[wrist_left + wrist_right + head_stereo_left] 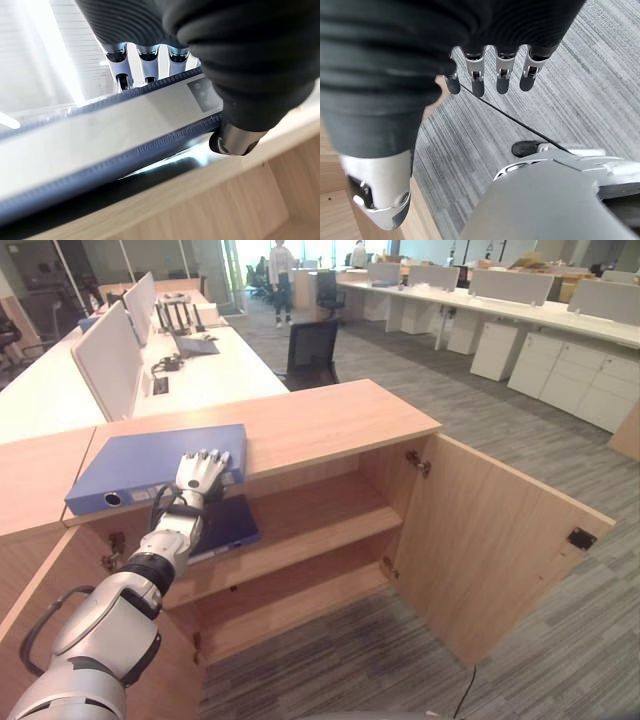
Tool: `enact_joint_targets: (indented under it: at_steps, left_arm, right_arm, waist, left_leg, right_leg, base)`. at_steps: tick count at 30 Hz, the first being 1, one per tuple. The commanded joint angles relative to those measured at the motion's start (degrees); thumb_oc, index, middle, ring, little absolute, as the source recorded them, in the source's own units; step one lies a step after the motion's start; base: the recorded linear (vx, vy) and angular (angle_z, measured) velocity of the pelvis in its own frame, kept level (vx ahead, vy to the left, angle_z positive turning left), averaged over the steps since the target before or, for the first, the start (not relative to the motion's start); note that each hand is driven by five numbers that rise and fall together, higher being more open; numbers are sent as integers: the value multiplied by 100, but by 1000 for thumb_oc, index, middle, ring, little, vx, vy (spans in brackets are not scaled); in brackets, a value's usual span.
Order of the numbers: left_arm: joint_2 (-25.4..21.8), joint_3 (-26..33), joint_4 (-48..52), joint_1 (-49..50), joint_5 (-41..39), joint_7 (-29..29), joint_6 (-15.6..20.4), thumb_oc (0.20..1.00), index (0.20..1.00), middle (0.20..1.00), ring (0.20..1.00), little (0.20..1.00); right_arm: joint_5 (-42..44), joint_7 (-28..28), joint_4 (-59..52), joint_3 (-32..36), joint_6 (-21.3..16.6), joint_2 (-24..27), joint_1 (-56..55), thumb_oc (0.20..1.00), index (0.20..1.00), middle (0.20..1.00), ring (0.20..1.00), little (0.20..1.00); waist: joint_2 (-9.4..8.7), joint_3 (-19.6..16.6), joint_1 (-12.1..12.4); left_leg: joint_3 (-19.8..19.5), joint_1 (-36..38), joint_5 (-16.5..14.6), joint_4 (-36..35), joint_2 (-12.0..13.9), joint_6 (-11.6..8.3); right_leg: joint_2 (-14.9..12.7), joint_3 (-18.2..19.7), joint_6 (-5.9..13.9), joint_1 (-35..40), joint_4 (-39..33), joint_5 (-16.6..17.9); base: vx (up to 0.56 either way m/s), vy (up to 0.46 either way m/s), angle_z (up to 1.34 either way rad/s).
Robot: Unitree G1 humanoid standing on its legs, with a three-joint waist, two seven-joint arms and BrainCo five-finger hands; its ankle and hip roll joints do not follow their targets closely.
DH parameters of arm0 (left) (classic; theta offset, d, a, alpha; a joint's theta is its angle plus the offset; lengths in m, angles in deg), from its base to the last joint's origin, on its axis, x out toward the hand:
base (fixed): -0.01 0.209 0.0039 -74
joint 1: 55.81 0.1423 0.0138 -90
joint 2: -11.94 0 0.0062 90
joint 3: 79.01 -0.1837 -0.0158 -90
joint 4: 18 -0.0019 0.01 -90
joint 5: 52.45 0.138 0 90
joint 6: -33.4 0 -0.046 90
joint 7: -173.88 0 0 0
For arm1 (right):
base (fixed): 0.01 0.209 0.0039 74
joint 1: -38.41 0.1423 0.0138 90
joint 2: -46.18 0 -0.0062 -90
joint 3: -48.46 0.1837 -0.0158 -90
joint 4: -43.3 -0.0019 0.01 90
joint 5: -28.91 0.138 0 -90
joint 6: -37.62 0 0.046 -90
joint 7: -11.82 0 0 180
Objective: Put the empty folder in the office cabinet
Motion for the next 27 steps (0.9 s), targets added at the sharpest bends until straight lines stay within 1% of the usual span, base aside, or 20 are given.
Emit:
enact_joint_targets:
  at_steps: [1,2,3,5,6,7,8,9,10,12,14,16,17,18,20,22,23,27]
  left_arm:
    - [185,675,807,116,-1126,-84,480,200,200,200,200,200]
    - [183,680,814,122,-1125,-88,478,200,200,200,200,200]
    - [317,1250,2133,963,-1487,-212,832,200,200,200,200,200]
    - [536,1659,3123,1699,-1916,-441,1195,200,200,200,200,200]
    - [620,1780,3466,1988,-2127,-589,1362,200,200,200,200,200]
    - [749,2011,4204,2640,-2703,-1029,1628,200,200,200,200,200]
    - [742,2039,4249,2682,-2716,-1058,1617,200,200,200,200,200]
    - [808,2105,4547,2956,-3095,-1259,1715,200,200,200,200,200]
    - [796,2225,4927,3396,-3542,-1477,1871,200,200,200,200,200]
    - [725,2392,5363,3934,-4232,-1834,1978,200,200,200,200,200]
    - [652,2568,5622,4219,-4529,-1979,2035,200,200,200,200,200]
    - [618,2648,5735,4312,-4607,-2016,2059,200,200,200,200,200]
    - [564,2792,5947,4400,-4822,-2032,2111,200,200,200,200,200]
    - [621,2890,6163,4467,-5377,-2117,2158,200,200,200,200,200]
    - [625,2963,6268,4490,-5550,-2157,2175,200,200,200,200,200]
    - [707,3201,6562,4429,-6198,-2158,2271,200,200,200,200,200]
    - [706,3207,6566,4431,-6205,-2162,2269,200,200,200,200,200]
    - [725,3610,6712,4237,-6644,-2078,2437,200,200,200,200,200]
  right_arm:
    - [177,24,228,-7,-70,-141,490,1000,1000,1000,1000,1000]
    - [178,24,227,-11,-69,-141,488,1000,1000,1000,1000,1000]
    - [266,-15,1,97,-103,-207,534,1000,1000,1000,1000,1000]
    - [370,-37,-325,161,-194,-266,615,1000,1000,1000,1000,1000]
    - [403,-56,-463,184,-229,-290,644,1000,1000,1000,1000,1000]
    - [419,-90,-868,147,-302,-290,660,1000,1000,1000,1000,1000]
    - [418,-86,-882,133,-295,-287,642,1000,1000,1000,1000,1000]
    - [388,-93,-1129,102,-337,-256,637,1000,1000,1000,1000,1000]
    - [362,-149,-1607,54,-399,-193,610,1000,1000,1000,1000,1000]
    - [320,-215,-2198,-18,-451,-53,544,1000,1000,1000,1000,1000]
    - [325,-251,-2604,-14,-504,31,465,1000,1000,1000,1000,1000]
    - [326,-255,-2754,-17,-526,59,437,1000,1000,1000,1000,1000]
    - [340,-235,-3003,-25,-580,108,413,1000,1000,1000,1000,1000]
    - [328,-205,-3159,-31,-617,144,424,1000,1000,1000,1000,1000]
    - [341,-201,-3216,-34,-633,148,434,1000,1000,1000,1000,1000]
    - [386,-210,-3389,-54,-681,143,501,1000,1000,1000,1000,1000]
    - [387,-210,-3391,-56,-679,143,502,1000,1000,1000,1000,1000]
    - [499,-276,-3646,-33,-732,193,510,1000,1000,1000,1000,1000]
  waist:
    - [-119,368,70]
    - [-118,360,66]
    - [-160,423,165]
    - [-185,471,244]
    - [-204,488,278]
    - [-218,513,332]
    - [-216,500,322]
    - [-219,524,347]
    - [-229,557,400]
    - [-237,585,459]
    - [-246,591,495]
    - [-248,590,503]
    - [-250,593,527]
    - [-252,603,547]
    - [-251,601,550]
    - [-252,595,595]
    - [-252,597,591]
    - [-263,589,625]
  left_leg:
    - [-739,280,-696,39,173,-129]
    - [-740,273,-694,39,173,-129]
    - [-789,265,-696,39,174,-123]
    - [-830,247,-713,39,176,-117]
    - [-846,213,-689,39,171,-109]
    - [-862,182,-684,39,168,-100]
    - [-861,181,-684,39,168,-100]
    - [-883,172,-678,39,168,-95]
    - [-908,131,-664,39,166,-86]
    - [-948,86,-646,39,168,-74]
    - [-978,56,-633,39,172,-71]
    - [-994,42,-627,39,171,-69]
    - [-1031,19,-612,39,169,-69]
    - [-1058,2,-598,39,164,-63]
    - [-1079,-5,-592,39,164,-60]
    - [-1133,-41,-578,39,153,-60]
    - [-1135,-42,-577,39,153,-60]
    - [-1177,-56,-560,39,147,-69]
  right_leg:
    - [-136,-233,310,510,39,-503]
    - [-136,-234,310,503,39,-502]
    - [-144,-256,295,524,39,-504]
    - [-146,-269,282,530,39,-513]
    - [-151,-270,267,507,39,-493]
    - [-162,-291,259,487,39,-475]
    - [-163,-290,259,485,39,-475]
    - [-163,-306,256,482,39,-467]
    - [-167,-317,250,452,39,-454]
    - [-168,-354,256,438,39,-446]
    - [-172,-391,257,428,39,-448]
    - [-172,-407,257,427,39,-448]
    - [-175,-441,257,424,39,-450]
    - [-182,-469,256,414,39,-441]
    - [-184,-478,255,414,39,-439]
    - [-196,-513,248,403,39,-438]
    - [-197,-515,248,404,39,-438]
    - [-197,-551,233,406,39,-441]
  base:
    - [0,-3,5]
    - [11,-4,7]
    - [5,-3,10]
    - [0,-2,-4]
    - [0,0,0]
    - [-16,-11,10]
    - [-9,-10,14]
    - [-18,-8,11]
    - [-27,-12,10]
    - [-21,-17,10]
    - [-5,-13,9]
    - [-6,-9,7]
    - [-22,-16,8]
    - [-20,-13,6]
    - [-14,-6,10]
    - [-15,-4,12]
    - [-7,-3,8]
    - [-2,-1,1]
